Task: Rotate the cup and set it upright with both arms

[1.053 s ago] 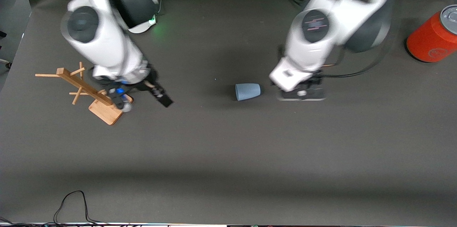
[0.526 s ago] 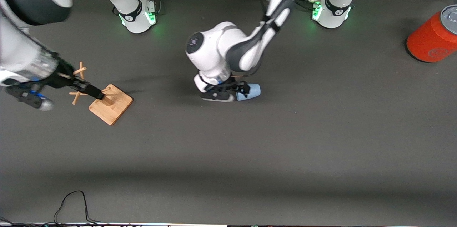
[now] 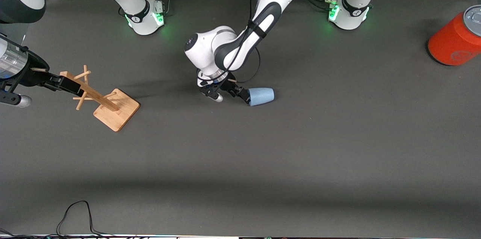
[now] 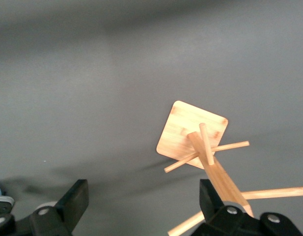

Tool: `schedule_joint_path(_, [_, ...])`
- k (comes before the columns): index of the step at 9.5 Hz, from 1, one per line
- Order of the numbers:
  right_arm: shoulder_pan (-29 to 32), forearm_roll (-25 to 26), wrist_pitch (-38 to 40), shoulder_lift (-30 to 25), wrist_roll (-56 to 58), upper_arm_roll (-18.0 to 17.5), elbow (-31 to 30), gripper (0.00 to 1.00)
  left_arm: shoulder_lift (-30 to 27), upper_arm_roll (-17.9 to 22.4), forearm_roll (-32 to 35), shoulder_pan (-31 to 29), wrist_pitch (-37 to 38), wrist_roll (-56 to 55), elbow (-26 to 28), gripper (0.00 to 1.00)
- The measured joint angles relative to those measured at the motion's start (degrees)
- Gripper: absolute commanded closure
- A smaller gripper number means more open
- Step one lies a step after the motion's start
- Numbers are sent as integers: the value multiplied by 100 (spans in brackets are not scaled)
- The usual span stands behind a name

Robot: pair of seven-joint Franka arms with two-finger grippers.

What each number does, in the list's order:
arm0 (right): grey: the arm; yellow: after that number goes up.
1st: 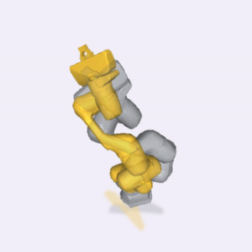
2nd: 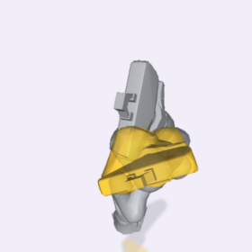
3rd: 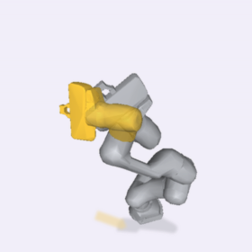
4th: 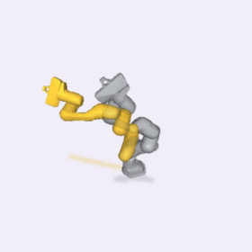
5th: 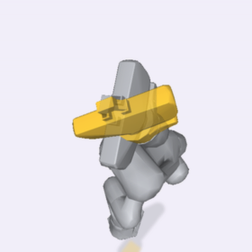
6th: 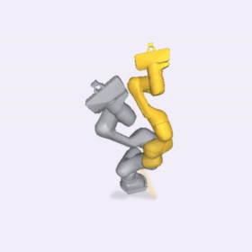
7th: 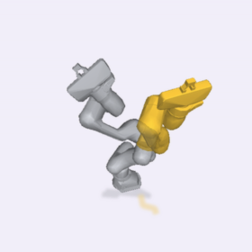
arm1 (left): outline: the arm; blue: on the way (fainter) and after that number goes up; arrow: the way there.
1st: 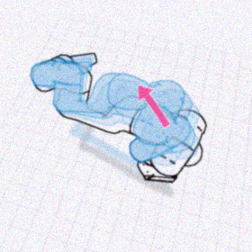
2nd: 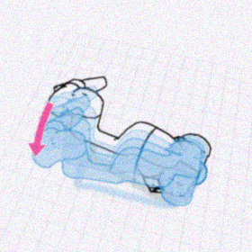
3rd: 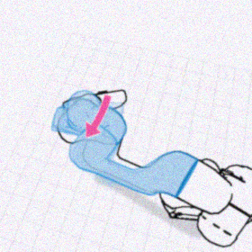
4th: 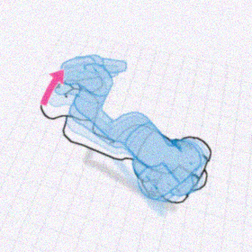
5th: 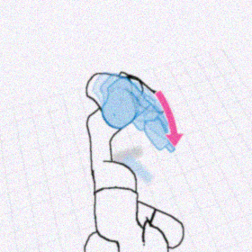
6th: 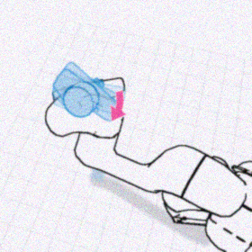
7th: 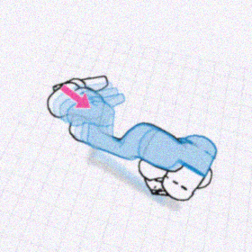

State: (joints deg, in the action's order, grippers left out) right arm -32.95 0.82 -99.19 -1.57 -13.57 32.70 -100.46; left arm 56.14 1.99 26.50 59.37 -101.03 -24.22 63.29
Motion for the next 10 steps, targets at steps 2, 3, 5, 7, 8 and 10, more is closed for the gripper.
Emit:
schedule_joint_path(2, [-1,72,-11,-65,229,26,0,0,15,9,155,-5,346,652,3,6])
schedule_joint_path(3, [1,80,-16,-92,358,50,0,0,15,15,200,-6,402,784,7,6])
schedule_joint_path(5, [1,88,-19,-137,459,57,7,0,18,44,219,-16,451,896,99,39])
schedule_joint_path(7, [-8,88,-21,-145,473,6,19,0,21,65,222,-110,453,998,213,89])
schedule_joint_path(8, [-14,88,-31,-145,475,0,18,0,21,67,222,-164,453,1015,230,100])
schedule_joint_path(10, [-7,88,-128,-124,482,-43,7,0,20,69,222,-235,452,1016,226,100])
